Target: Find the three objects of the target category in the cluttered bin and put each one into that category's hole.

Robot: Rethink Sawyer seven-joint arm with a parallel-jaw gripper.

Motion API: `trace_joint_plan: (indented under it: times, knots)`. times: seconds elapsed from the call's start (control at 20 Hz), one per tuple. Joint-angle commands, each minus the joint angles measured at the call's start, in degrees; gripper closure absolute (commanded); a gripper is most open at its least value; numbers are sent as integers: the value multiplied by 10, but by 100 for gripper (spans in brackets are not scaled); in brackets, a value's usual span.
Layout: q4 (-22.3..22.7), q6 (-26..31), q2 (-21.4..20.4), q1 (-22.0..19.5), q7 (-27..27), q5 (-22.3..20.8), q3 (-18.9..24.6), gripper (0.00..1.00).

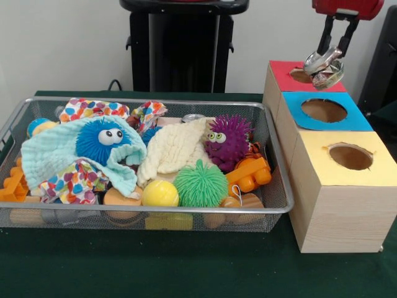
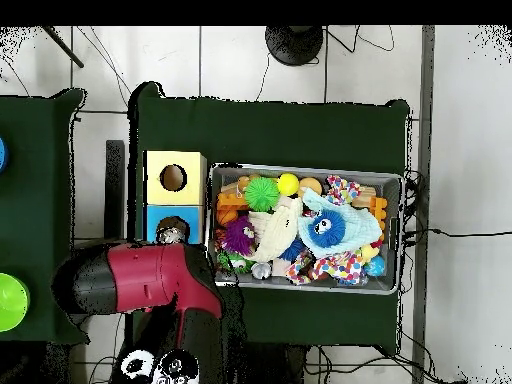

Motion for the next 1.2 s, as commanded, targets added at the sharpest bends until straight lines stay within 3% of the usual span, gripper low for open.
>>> trace_joint_plan:
  times: [0.05, 0.3, 1.2]
  knots:
    - [-12, 7, 35, 1, 137, 18, -1, 100]
    - [-26, 16, 45, 10, 134, 7, -14, 100]
    - [-62, 46, 68, 47, 162, 36, -36, 100]
